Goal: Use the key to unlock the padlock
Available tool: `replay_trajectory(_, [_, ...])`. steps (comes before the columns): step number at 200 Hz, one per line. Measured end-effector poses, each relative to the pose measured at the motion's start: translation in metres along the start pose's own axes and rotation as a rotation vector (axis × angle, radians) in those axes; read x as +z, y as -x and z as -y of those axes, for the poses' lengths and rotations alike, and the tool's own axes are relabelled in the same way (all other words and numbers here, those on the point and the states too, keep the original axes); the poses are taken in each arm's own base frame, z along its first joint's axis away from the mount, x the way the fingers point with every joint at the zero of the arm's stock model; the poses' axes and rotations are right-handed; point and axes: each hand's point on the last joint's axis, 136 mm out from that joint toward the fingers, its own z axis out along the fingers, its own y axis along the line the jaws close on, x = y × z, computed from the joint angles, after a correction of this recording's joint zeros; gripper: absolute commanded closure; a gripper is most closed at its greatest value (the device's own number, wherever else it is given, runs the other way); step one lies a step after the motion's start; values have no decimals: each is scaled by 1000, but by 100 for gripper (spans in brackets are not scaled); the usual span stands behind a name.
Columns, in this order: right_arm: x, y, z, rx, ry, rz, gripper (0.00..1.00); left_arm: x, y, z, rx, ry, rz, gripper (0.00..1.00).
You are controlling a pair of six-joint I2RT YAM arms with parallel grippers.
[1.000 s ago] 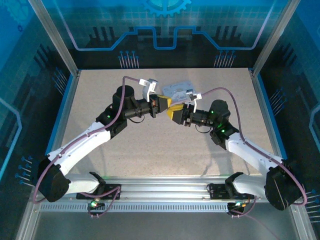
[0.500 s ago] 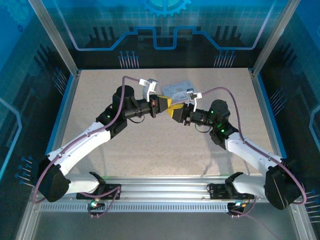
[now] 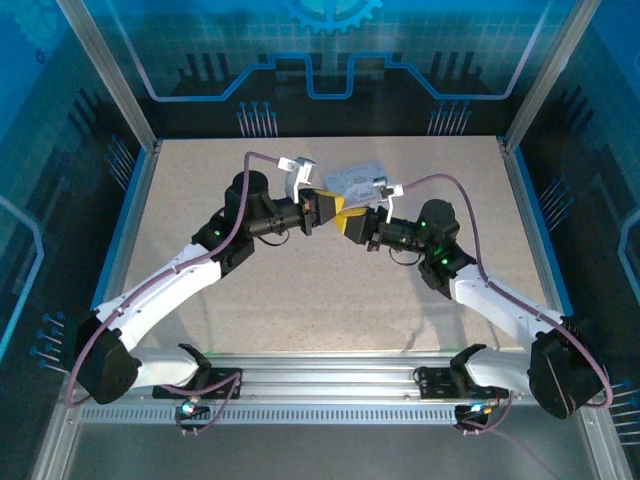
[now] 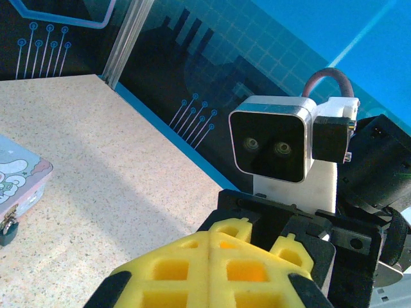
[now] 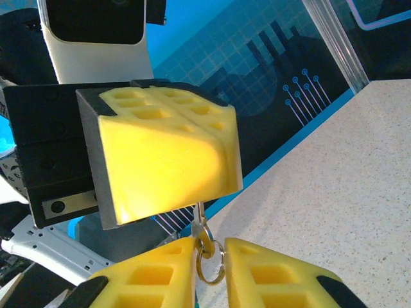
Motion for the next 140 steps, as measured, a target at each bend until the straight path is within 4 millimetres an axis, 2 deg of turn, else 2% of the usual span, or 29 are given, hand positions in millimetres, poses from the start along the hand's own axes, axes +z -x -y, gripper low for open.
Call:
replay_trajectory(101, [0,4,-2,-7,5,18,84,0,4,2,3,-8,15,100])
replay_trajectory(140, [0,5,-2,-2,4,22,81,0,4,2,4,-9,17,100])
